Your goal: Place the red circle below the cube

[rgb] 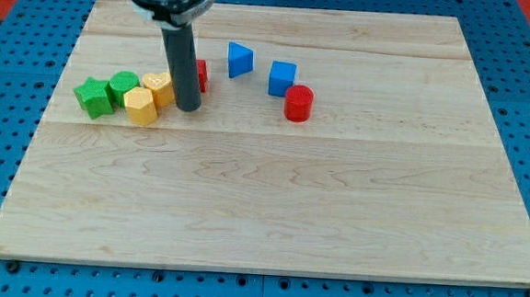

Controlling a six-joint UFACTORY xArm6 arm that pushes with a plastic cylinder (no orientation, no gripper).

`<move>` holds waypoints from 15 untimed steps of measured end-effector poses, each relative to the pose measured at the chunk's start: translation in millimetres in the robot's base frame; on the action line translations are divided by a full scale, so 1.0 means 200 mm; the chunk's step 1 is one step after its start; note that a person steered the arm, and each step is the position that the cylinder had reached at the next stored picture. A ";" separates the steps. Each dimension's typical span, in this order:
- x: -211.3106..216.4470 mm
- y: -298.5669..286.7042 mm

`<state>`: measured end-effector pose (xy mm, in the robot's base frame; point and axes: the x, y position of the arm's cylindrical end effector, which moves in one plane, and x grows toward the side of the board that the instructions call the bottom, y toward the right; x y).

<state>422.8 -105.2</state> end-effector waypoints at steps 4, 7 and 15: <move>0.15 1.10; -0.04 0.87; -0.09 0.91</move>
<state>404.6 77.2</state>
